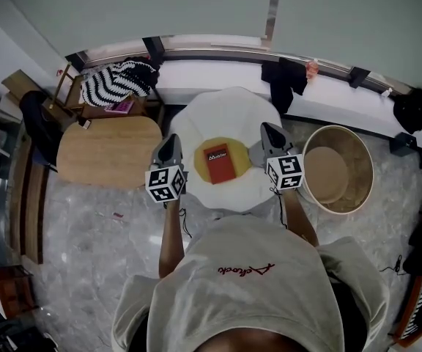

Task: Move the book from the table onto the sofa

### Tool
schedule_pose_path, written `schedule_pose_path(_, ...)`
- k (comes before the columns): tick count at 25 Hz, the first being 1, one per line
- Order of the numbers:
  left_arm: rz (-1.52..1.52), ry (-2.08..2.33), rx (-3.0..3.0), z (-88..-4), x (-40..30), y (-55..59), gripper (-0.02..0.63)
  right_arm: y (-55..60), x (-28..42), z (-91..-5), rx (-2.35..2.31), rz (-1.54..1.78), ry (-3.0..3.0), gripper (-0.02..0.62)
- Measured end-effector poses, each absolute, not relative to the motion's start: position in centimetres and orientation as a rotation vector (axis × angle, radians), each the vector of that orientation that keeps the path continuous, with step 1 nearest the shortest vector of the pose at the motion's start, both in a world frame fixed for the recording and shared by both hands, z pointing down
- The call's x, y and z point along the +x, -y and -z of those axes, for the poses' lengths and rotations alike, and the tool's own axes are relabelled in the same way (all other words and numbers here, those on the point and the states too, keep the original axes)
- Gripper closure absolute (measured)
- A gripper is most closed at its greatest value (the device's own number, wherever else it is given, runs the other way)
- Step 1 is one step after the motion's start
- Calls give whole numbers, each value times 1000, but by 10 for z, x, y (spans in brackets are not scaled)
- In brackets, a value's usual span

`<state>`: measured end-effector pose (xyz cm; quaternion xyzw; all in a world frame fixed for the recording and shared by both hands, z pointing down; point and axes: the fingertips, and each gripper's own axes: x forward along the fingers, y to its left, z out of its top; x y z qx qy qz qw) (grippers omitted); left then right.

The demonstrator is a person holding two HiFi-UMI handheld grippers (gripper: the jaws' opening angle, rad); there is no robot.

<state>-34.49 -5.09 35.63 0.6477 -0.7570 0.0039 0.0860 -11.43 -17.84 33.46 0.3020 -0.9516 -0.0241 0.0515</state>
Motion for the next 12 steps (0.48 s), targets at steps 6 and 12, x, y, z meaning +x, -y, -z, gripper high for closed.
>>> schedule_pose_path(6, -21, 2252, 1929, -362, -340, 54, 597, 179, -113, -336, 919, 65, 2892, 586)
schedule_pose_path(12, -29, 2233, 1940, -367, -337, 53, 597, 174, -116, -339, 911, 58, 2888, 586)
